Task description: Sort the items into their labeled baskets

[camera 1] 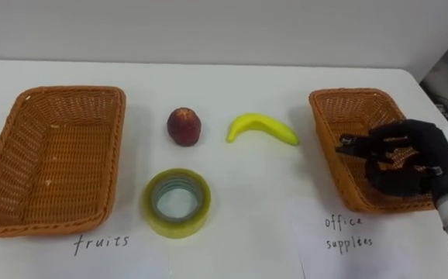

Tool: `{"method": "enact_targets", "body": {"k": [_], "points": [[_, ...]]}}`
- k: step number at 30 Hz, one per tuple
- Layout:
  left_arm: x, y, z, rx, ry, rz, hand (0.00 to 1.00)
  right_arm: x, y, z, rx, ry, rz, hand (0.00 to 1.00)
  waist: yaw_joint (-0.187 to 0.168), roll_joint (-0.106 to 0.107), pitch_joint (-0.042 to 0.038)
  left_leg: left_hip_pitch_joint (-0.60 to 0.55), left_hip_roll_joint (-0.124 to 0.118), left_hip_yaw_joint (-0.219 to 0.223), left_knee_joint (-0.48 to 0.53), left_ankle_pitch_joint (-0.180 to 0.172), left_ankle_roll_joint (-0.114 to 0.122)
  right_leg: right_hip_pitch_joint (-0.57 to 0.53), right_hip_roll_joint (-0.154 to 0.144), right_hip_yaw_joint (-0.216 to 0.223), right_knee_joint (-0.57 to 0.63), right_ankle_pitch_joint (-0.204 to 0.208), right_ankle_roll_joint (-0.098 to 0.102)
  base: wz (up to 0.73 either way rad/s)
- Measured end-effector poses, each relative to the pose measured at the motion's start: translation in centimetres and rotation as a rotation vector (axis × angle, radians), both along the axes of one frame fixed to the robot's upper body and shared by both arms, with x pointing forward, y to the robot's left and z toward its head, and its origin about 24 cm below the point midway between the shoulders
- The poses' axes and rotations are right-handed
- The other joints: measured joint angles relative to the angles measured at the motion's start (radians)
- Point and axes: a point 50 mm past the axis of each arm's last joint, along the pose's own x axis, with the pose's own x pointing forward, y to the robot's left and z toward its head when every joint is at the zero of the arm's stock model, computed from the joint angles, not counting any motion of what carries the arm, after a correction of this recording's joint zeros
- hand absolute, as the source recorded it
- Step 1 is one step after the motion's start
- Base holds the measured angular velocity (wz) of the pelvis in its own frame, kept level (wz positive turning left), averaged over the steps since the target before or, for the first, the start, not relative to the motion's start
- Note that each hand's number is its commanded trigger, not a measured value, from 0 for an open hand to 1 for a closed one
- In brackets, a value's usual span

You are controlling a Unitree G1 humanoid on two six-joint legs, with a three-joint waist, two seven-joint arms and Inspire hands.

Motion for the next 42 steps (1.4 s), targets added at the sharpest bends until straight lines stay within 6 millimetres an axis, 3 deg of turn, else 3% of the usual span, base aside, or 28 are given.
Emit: {"method": "enact_targets", "body": {"k": [2,4,5,11,42], "points": [[0.0,0.2,0.1,0.005,-0.002,0.011,0.00,-0.2,-0.2,0.0,-0.003,0.004,-0.011,0.97,-0.001,-0.001,-0.0004,0.000,0.000,0.002,0.000,0.000,0.000,0.000,0.000,0.002,0.000,0.000,0.000,0.00],[-0.1,0.2,0.1,0.007,-0.003,0.016,0.00,-0.3,-0.5,0.0,-0.006,0.003,-0.021,0.26,0.000,-0.001,-0.0004,0.001,0.000,0.005,0.000,0.000,0.000,-0.001,0.000,0.004,0.000,0.000,0.000,-0.02],[-0.1,0.3,0.1,0.008,-0.001,0.018,0.00,-0.3,-0.7,0.0,-0.006,0.005,-0.030,0.00,0.000,-0.001,-0.0008,0.001,0.000,0.006,0.000,0.000,0.000,-0.001,0.000,0.004,0.001,0.000,0.000,0.00],[-0.7,0.4,0.1,0.012,0.030,0.030,0.00,-0.6,-0.9,-0.3,-0.007,0.032,-0.049,0.00,-0.005,-0.007,-0.0041,0.002,0.000,0.006,0.000,0.000,0.000,0.000,0.000,0.005,0.002,0.000,0.000,0.00],[-0.6,0.4,0.1,0.000,0.038,0.035,0.00,-0.8,-1.8,0.2,-0.030,0.018,-0.097,0.00,0.002,-0.014,-0.0018,0.007,0.002,0.017,0.002,-0.001,0.001,-0.002,0.000,0.012,0.015,0.000,0.000,0.00]]}}
